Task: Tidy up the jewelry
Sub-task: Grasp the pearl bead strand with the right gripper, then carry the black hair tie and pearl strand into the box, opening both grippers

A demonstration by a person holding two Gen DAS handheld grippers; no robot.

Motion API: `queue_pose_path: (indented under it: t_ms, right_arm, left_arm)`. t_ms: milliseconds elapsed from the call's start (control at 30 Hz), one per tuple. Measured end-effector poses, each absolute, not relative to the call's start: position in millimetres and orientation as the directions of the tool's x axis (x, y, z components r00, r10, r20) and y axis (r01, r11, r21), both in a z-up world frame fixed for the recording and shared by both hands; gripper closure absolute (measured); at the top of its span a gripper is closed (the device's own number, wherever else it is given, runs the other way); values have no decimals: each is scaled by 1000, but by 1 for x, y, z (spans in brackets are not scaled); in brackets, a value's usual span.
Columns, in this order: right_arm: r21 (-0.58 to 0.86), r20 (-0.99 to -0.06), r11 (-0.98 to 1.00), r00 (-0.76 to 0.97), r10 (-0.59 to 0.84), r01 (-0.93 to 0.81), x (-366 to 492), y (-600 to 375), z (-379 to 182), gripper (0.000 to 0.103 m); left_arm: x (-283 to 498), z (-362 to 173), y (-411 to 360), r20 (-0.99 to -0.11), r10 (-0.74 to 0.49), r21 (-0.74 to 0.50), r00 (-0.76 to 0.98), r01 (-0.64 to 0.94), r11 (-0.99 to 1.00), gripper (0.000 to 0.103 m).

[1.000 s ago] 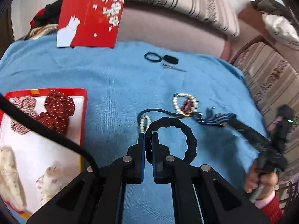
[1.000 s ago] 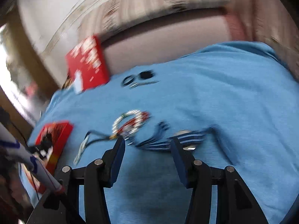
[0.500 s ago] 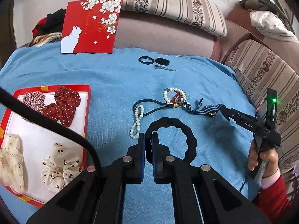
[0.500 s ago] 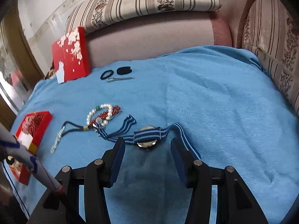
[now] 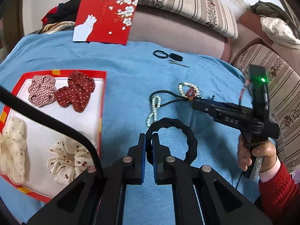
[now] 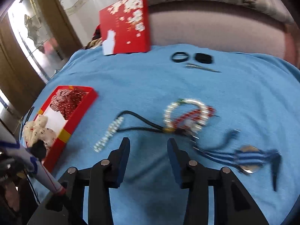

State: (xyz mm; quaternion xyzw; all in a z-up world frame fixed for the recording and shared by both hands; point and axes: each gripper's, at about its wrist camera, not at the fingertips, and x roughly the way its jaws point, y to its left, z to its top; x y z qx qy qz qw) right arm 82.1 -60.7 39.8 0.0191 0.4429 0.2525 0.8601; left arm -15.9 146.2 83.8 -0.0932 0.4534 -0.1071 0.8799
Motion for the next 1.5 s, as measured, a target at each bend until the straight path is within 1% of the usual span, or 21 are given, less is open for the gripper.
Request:
queue_pose_path:
  t_ms: [100,167,233,300,333,367,433,533,633,700,767,800,1000,1200,1367,1500]
  right_arm:
    - [227,-763,868,474,440,-441,89,-38,36,58]
    - [177,-769,878,493,406,-446,95,-29,35,58]
    - [159,-776,881,496,390,-445,103,-25,33,58]
    - [174,-792,878,466,394,-446,111,-21,30,59]
    - [203,-784,870,457,420,-450,110,-22,33,60]
    - [275,-758,844,436,485,-461,106,-23,38,60]
    - [337,-738,816,406,538,-470,99,-20,41,60]
    - [364,-750,803,363,553,-473,94,-5,31,61]
    - [352,-782,817,336,525,-458,90,15,12,62]
    - [324,-793,841,361,491,-433,89,25,5,67]
    - [284,-803,870,395,446,-403,90,28,6,95]
    - [291,-804,875,397,443,-387,92,27,6,96]
    - [306,-785,881,428,448,-360,77,21,30,97]
    - [281,-751,870,471,462,-406,51,34,72,97]
    - [265,-728,848,482,488,-459,37,61,105,97]
    - [279,-710,824,471,523,-494,30,87,120,97]
  left_arm:
    - [-17,82,152,-779,-272,-266,565,95,959,97]
    - [-17,81,155,-779,-269,-268,566,88,960,97]
    - [-16,80,157,-781,-267,-270,565,81,959,97]
    - [-16,79,159,-782,-264,-270,564,75,960,97]
    - [-17,79,160,-782,-263,-270,566,73,960,97]
    - [-17,79,160,-781,-261,-269,568,72,960,97]
    - [-18,79,161,-780,-255,-263,571,70,962,97]
    - [-16,76,165,-783,-259,-277,565,55,959,97]
    - [-16,74,167,-786,-259,-284,561,44,958,97]
    - [-18,75,169,-786,-255,-281,563,42,959,97]
    - [-19,76,172,-785,-255,-285,565,38,958,97]
    - [-20,76,173,-783,-256,-288,566,34,957,97]
    - [-31,85,189,-771,-253,-308,584,6,951,97]
    - [-47,100,214,-760,-234,-313,607,-27,949,97]
    - [-52,117,254,-755,-180,-290,630,-75,954,97]
    - [-44,126,297,-768,-106,-237,632,-126,963,97]
